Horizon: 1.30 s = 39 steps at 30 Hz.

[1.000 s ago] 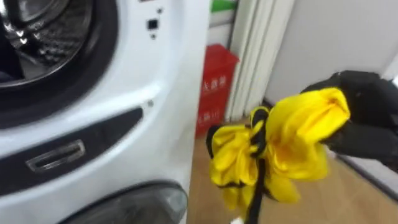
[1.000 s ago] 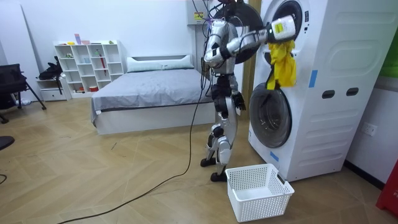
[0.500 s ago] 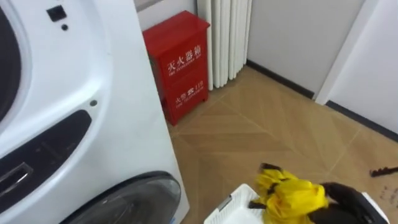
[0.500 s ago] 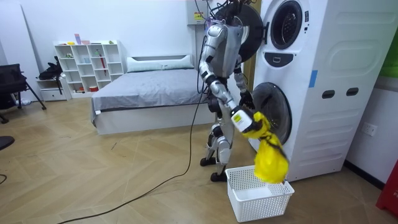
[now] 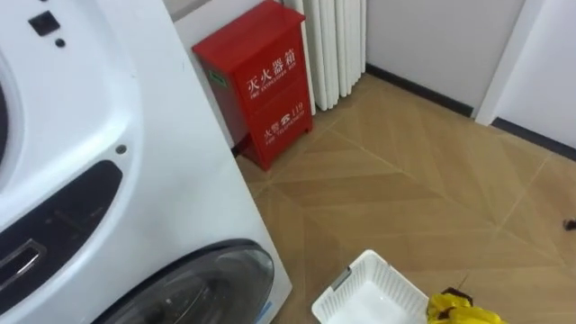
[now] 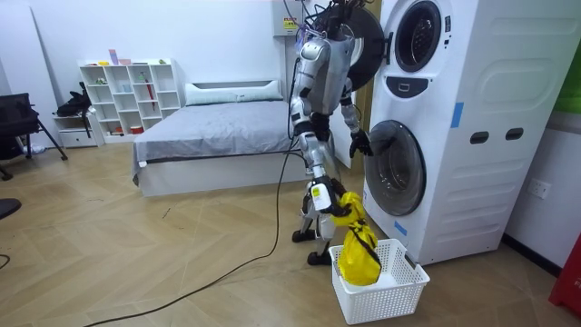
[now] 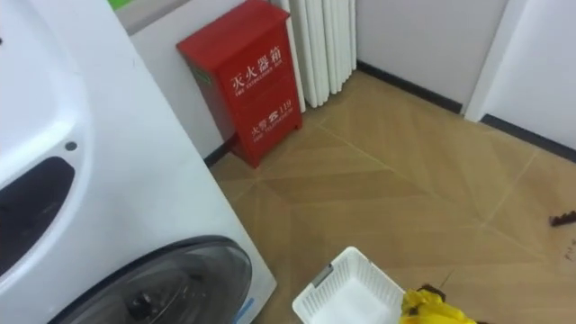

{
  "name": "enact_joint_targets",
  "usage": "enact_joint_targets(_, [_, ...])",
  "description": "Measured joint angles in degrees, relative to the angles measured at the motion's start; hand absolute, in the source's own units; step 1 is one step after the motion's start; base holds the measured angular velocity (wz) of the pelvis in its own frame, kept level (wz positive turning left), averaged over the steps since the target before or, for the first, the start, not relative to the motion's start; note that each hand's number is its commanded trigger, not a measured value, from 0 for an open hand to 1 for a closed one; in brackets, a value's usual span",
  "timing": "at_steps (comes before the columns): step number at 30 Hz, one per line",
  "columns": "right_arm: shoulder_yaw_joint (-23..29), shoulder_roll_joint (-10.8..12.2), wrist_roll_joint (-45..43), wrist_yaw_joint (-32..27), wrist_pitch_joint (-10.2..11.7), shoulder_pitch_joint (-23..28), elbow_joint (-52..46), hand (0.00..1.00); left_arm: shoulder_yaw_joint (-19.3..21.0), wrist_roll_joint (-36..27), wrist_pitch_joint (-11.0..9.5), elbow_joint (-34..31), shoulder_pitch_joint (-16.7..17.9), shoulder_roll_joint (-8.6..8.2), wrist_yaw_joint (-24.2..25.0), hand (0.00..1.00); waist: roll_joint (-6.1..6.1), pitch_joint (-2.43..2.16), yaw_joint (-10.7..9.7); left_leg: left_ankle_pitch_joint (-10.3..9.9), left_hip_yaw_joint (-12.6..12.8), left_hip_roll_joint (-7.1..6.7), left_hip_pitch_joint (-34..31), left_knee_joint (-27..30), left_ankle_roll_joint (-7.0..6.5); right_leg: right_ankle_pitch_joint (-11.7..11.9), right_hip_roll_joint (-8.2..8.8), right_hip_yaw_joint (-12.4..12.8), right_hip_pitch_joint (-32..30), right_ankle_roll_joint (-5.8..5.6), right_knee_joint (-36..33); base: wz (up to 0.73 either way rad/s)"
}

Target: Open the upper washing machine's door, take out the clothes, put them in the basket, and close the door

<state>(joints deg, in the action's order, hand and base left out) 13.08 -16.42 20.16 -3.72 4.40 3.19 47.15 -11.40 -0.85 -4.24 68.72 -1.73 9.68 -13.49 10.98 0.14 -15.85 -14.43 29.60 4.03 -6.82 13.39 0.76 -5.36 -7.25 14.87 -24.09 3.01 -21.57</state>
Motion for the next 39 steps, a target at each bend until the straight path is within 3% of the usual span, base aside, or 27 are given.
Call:
enact_joint_targets(4, [1.8,-0.2,1.6,-2.0,0.5,-1.4,2.4,1.00,-0.1,-2.3,0.0,-0.2,-0.5,-0.28,-0.5,0.00,0.63,0.31,0.0,0.4,-0.1,-1.03,-0.9,-0.4,-0.65,-0.6,0.82,0.0,-1.7,-0.51,-1.4,0.05])
enact_joint_targets(9, [1.8,-0.6,2.1,-4.3,1.4,-3.1,2.4,1.00,-0.1,-4.1,-0.1,0.0,-1.3,-0.29,-1.3,0.00,1.11,0.39,0.4,0.8,0.0,-2.23,-1.2,-0.8,-1.10,-1.5,1.44,0.4,-3.1,-0.92,-3.5,0.00])
enact_joint_targets(10, [1.8,-0.6,2.1,-4.4,1.9,-3.5,2.4,0.82,-0.1,-4.1,-0.1,0.1,-1.3,-0.30,-1.3,0.00,1.06,0.45,0.4,0.8,0.0,-2.42,-1.3,-0.9,-1.20,-1.7,1.56,0.4,-3.4,-0.99,-3.9,0.00])
enact_joint_targets(11, [1.7,-0.7,2.1,-4.4,2.1,-3.6,2.4,0.54,-0.1,-4.1,-0.1,0.0,-1.3,-0.30,-1.4,0.00,1.03,0.47,0.3,0.8,0.0,-2.55,-1.3,-0.9,-1.23,-1.9,1.67,0.3,-3.6,-0.99,-4.3,0.04])
enact_joint_targets(12, [1.5,-0.9,2.1,-4.4,2.2,-4.0,2.4,0.14,-0.1,-4.1,-0.1,0.0,-1.2,-0.44,-1.4,0.00,0.96,0.53,0.5,0.9,0.0,-2.66,-1.6,-0.9,-1.34,-1.9,1.78,0.2,-4.0,-1.06,-4.4,0.04])
enact_joint_targets(13, [1.0,-0.9,2.1,-4.6,2.2,-4.4,2.4,0.00,-0.2,-4.2,-0.1,0.3,-1.2,-0.53,-1.4,0.00,0.99,0.53,0.6,1.0,0.0,-2.69,-1.8,-0.9,-1.40,-1.9,1.84,0.1,-4.2,-1.08,-4.5,0.05])
enact_joint_targets(15, [-0.7,-1.0,2.4,-4.8,2.2,-4.4,2.4,0.00,-0.8,-4.2,-0.1,0.5,-1.1,-0.59,-1.4,0.00,0.46,0.87,0.6,1.1,-0.3,-2.68,-1.9,-1.0,-1.40,-2.0,2.02,-0.1,-4.1,-1.07,-4.4,0.11])
enact_joint_targets(20, [-4.0,-1.0,3.2,-3.2,2.1,-4.3,2.9,0.00,-2.1,-4.2,0.0,1.1,-1.0,-0.62,-1.3,0.00,0.04,1.07,1.3,1.2,-1.5,-2.68,-2.7,-0.8,-1.44,-2.0,2.36,-0.9,-4.3,-1.03,-4.2,0.12])
enact_joint_targets(32, [-5.6,-0.8,2.0,-1.2,2.9,-7.3,4.4,0.00,-2.1,-4.1,-0.8,2.2,-0.9,-0.45,0.0,0.00,-0.87,0.68,2.8,1.6,-5.3,-2.77,-5.4,-0.6,-1.91,-2.0,4.27,-5.7,-4.9,-0.91,-2.8,0.19])
enact_joint_targets(39, [-5.6,-0.6,2.0,-1.2,3.3,-8.9,4.8,0.00,-2.3,-4.0,-0.8,2.2,-0.3,-0.39,0.5,0.00,-1.70,0.59,5.1,2.1,-7.6,-2.79,-6.3,-0.9,-2.00,-1.9,5.13,-8.1,-4.4,-0.79,-2.0,0.19])
